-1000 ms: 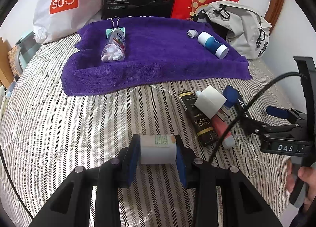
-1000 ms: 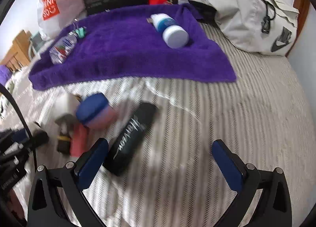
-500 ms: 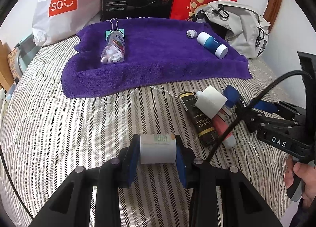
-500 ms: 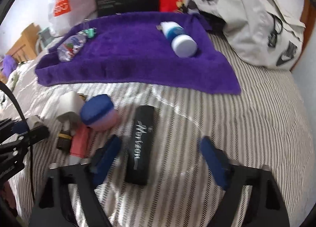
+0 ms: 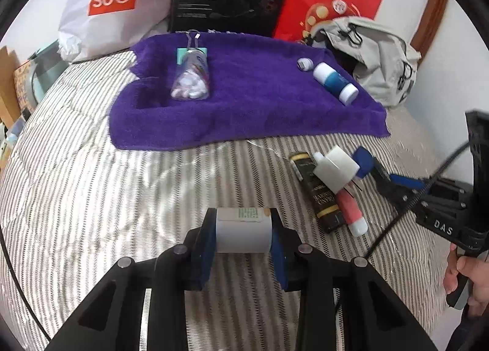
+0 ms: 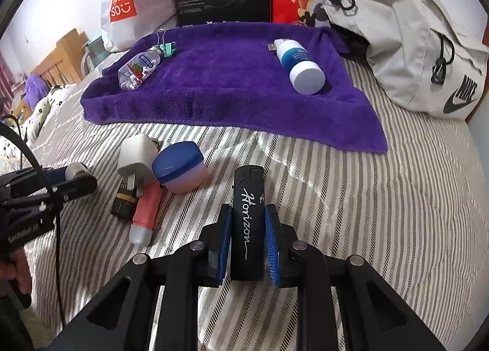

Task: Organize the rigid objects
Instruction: 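Grasp the black Horizon tube with the right tool while the left tool holds the tape, then set the tape beside the pill jar and the tube beside the ADMD bottle, open both tools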

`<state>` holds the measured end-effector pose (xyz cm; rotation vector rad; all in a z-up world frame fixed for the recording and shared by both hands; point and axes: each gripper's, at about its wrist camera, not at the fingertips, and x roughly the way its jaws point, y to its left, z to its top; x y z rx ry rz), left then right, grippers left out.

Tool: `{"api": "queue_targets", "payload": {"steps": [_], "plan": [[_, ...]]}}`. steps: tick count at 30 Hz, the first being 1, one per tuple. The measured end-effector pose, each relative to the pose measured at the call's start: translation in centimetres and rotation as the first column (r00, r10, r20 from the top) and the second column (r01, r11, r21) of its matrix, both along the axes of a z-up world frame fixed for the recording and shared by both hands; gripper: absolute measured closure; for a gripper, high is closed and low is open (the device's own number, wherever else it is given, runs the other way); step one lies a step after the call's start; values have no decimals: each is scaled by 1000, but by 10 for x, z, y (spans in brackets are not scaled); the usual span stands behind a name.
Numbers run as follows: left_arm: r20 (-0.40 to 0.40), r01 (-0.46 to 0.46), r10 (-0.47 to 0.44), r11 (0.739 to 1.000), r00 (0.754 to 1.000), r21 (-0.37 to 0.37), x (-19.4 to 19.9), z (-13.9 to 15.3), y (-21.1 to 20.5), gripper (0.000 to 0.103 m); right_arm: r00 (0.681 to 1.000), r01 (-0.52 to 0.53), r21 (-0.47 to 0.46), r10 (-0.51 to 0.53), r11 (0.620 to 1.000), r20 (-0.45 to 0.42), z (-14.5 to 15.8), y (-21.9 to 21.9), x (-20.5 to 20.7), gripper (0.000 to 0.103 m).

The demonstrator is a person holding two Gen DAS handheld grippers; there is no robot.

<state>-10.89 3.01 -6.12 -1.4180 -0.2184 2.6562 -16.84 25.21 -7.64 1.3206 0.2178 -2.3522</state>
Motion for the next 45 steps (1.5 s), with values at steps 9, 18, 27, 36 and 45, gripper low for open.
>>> {"api": "queue_targets", "payload": {"steps": [9,18,27,36,45], "plan": [[-27,-38,39,999,999,38,-4,17,-21,72,1000,-2,-29,2,1000,15,13,11,0,81],[-51,-57,58,998,997,29,-29,38,-25,72,999,-24,-69,26,997,19,28,9,-7,81],[-54,-72,73,997,996,13,-73,45,-34,72,1000,-30,-85,29,996,-8,57,5,-47,81],[-23,-99,99,995,995,24,-105,33,-47,72,998,-53,-54,54,997,16,54,-16,-108,81],[32,-84,84,996,996,1,-120,17,-46,72,995,-69,-26,71,997,69,24,-35,-142,81]]}}
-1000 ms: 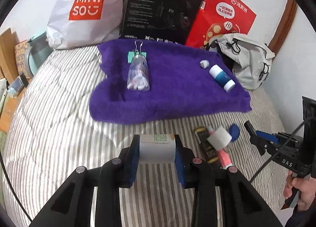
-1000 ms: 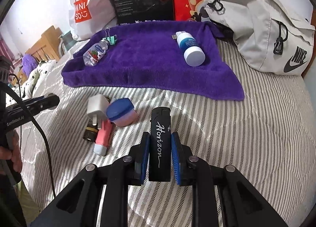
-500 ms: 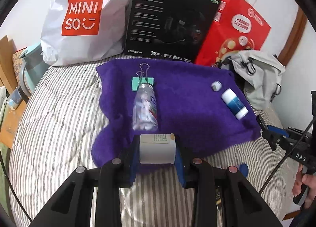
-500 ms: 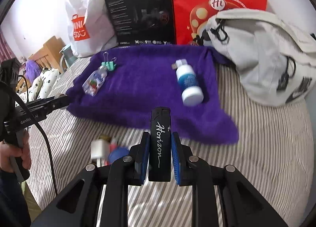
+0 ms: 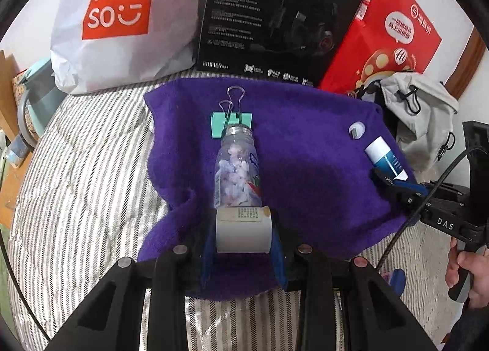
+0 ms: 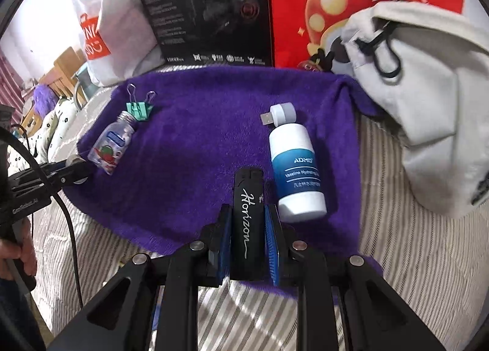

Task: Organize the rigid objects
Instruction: 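Set the tape beside the pill jar and the tube beside the ADMD bottle, open both tools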

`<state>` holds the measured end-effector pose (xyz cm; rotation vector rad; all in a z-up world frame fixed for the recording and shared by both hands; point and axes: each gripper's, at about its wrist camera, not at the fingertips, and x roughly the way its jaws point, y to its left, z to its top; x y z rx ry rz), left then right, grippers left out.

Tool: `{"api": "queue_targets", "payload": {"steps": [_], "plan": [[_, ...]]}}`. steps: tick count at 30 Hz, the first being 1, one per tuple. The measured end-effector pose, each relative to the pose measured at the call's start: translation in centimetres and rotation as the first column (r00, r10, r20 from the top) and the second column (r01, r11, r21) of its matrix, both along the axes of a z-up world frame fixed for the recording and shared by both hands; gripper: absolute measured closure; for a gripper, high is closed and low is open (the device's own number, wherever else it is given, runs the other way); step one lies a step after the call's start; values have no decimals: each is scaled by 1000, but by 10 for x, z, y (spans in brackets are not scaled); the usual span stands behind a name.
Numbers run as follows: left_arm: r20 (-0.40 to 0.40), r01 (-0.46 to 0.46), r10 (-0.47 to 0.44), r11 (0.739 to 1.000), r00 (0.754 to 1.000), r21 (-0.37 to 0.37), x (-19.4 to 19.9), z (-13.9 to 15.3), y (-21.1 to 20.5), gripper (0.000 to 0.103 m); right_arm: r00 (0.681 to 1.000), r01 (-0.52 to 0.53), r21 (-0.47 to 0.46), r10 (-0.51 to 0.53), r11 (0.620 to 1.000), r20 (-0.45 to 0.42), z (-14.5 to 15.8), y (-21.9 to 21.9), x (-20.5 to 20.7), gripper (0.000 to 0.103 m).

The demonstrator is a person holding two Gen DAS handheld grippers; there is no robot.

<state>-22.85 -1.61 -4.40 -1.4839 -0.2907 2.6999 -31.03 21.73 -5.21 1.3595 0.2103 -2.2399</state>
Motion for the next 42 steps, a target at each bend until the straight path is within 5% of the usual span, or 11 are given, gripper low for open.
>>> {"api": "queue_targets", "payload": {"steps": [25,33,37,42], "plan": [[114,65,-49,987,992,-147,-17,-21,21,72,995,-93,95,96,991,-26,-22,-16,-6,81],[143,70,-57,993,988,-91,-15,-20,15,66,994,-111,75,111,991,7,-21,-14,-10,79],[143,65,-55,996,988,-67,-10,-16,10,62,993,-113,44,111,993,47,-20,-15,-12,67],[102,55,-54,998,993,-5,3,-5,8,42,993,-99,64,95,993,72,-16,-16,-9,63]]}}
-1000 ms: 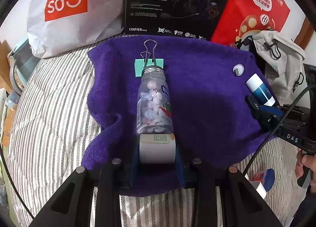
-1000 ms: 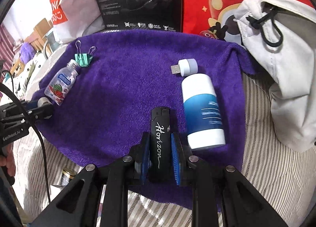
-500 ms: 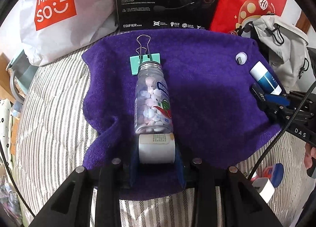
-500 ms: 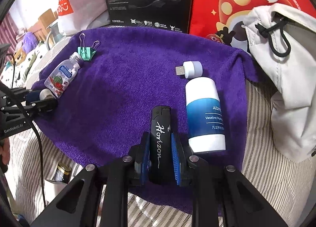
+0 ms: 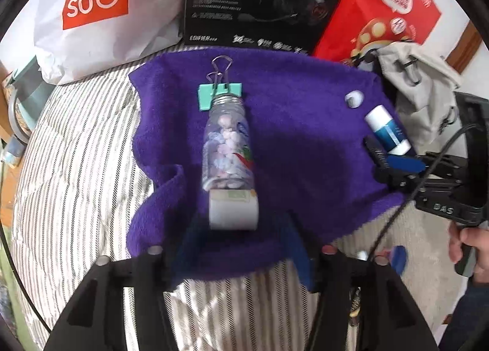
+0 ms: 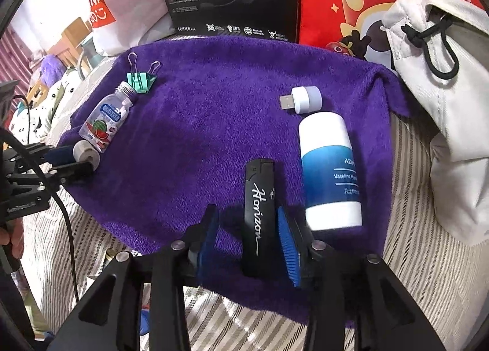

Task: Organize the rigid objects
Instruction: 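Set the tape beside the pill jar and the tube beside the ADMD bottle, open both tools, then grasp the black-gold Grand Reserve bottle with the left tool while the right tool grasps the blue-lidded jar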

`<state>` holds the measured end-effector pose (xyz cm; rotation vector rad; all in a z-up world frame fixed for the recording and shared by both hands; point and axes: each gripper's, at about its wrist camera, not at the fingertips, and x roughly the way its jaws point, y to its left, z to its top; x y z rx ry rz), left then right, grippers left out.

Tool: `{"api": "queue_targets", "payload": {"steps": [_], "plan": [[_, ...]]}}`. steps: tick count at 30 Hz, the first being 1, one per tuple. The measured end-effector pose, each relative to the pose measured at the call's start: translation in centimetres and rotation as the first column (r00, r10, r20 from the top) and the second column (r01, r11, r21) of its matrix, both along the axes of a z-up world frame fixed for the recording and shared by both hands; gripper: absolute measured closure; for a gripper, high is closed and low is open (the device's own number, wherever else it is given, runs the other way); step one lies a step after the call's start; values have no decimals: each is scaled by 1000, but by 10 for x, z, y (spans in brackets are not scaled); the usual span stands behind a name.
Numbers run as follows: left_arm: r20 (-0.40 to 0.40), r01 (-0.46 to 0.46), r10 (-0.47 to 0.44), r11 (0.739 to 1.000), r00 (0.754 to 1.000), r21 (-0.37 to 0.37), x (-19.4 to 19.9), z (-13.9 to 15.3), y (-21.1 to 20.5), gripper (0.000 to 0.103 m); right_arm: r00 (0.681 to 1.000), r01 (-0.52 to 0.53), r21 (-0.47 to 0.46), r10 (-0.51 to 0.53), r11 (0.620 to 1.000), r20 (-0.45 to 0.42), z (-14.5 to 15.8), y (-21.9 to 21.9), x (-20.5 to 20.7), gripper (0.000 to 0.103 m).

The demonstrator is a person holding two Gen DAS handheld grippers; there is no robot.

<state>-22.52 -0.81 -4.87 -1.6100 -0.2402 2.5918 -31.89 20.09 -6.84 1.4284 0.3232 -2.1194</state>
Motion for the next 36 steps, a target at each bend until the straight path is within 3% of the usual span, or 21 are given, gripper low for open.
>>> {"api": "queue_targets", "payload": {"steps": [2,4,8,10,12,18,28,36], "plan": [[-20,-5,5,1000,1000,-10,7,6,1,34,1000,1,0,-1,1000,-4,5,0,5,63],[-33,-5,4,1000,999,-21,15,11,2,32,1000,6,-2,-6,1000,-16,11,1,10,61],[-51,2,-4,1000,999,-28,29,16,5,22,998,23,-10,-24,1000,-53,28,5,28,44],[-51,-1,-1,999,999,-38,36,17,6,16,997,32,-13,-32,999,-64,35,11,38,43],[-51,-5,2,999,999,-43,43,15,7,16,996,41,-17,-42,999,-75,42,19,50,43],[-34,0,0,1000,999,-19,64,7,17,16,991,86,-37,-89,996,-102,54,50,87,23],[6,50,-50,998,999,-26,83,-23,72,15,973,211,-95,-218,973,-75,45,110,149,0],[-3,25,-25,995,1000,-98,77,-30,91,3,972,228,-100,-233,968,-42,31,126,184,0]]}}
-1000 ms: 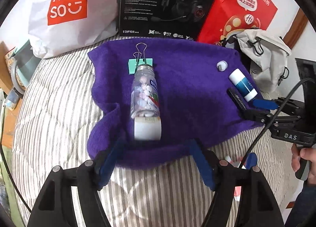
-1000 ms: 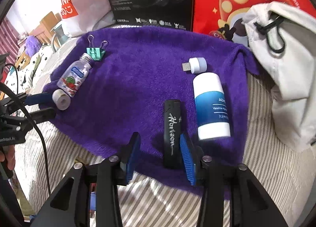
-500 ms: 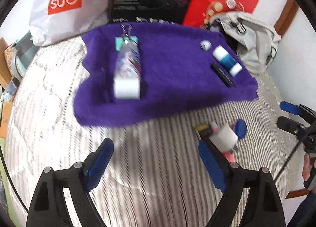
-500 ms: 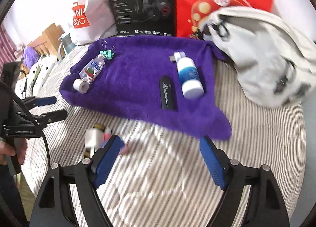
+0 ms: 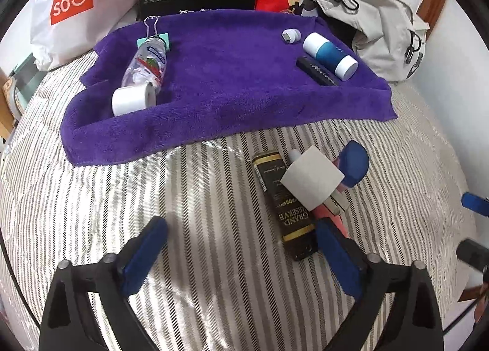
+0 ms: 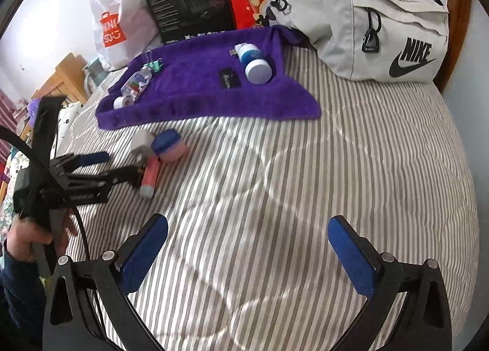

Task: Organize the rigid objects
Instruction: 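Grasp the black-gold Grand Reserve bottle with the left tool while the right tool grasps the blue-lidded jar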

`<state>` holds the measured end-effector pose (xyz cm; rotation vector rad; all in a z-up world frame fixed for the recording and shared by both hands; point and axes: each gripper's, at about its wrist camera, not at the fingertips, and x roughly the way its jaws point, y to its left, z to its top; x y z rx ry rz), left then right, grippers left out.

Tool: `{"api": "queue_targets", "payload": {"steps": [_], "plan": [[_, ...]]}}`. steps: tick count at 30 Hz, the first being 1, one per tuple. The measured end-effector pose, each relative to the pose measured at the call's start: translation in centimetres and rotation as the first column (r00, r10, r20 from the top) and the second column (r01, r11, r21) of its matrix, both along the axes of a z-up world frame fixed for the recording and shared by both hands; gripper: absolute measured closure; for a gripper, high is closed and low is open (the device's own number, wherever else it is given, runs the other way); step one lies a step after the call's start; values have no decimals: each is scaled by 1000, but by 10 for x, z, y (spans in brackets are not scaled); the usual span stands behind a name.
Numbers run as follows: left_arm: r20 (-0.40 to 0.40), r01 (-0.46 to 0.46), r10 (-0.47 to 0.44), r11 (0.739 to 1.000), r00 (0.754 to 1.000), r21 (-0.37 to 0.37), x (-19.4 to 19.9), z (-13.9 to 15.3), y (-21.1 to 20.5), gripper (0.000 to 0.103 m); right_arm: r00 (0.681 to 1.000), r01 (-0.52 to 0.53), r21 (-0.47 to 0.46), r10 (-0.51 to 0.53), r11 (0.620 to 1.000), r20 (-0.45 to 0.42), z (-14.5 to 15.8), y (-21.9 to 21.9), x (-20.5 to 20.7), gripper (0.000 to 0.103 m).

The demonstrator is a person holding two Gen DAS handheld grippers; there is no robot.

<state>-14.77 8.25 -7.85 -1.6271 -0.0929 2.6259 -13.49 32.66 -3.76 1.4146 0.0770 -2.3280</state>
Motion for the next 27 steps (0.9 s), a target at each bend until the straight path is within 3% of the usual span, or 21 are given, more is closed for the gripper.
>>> {"api": "queue_targets", "payload": {"steps": [7,13,16,19,21,25,27], "plan": [[-16,11,-13,994,1000,-105,-3,-5,8,0,1000,-4,-12,4,1000,8,-6,-4,7,0],[-72,-28,22,997,997,-74,-1,-3,-11,1,1000,-19,7,19,1000,-11,-4,-12,7,0],[-100,41,-48,997,994,-72,-3,-3,-8,4,1000,-23,-16,23,1000,-9,-6,-13,4,0],[-137,96,-106,992,985,-79,-4,0,1,19,1000,-20,-30,20,999,14,-11,-15,-1,0],[-150,120,-130,990,980,-74,-4,1,3,38,999,-26,-14,26,1000,21,-15,-18,-2,0],[-170,151,-162,985,972,-78,-6,4,7,56,999,-31,1,30,1000,39,-21,-21,-5,0],[-180,166,-174,984,968,-61,-4,4,7,76,999,-29,0,29,1000,42,-22,-23,-7,0]]}}
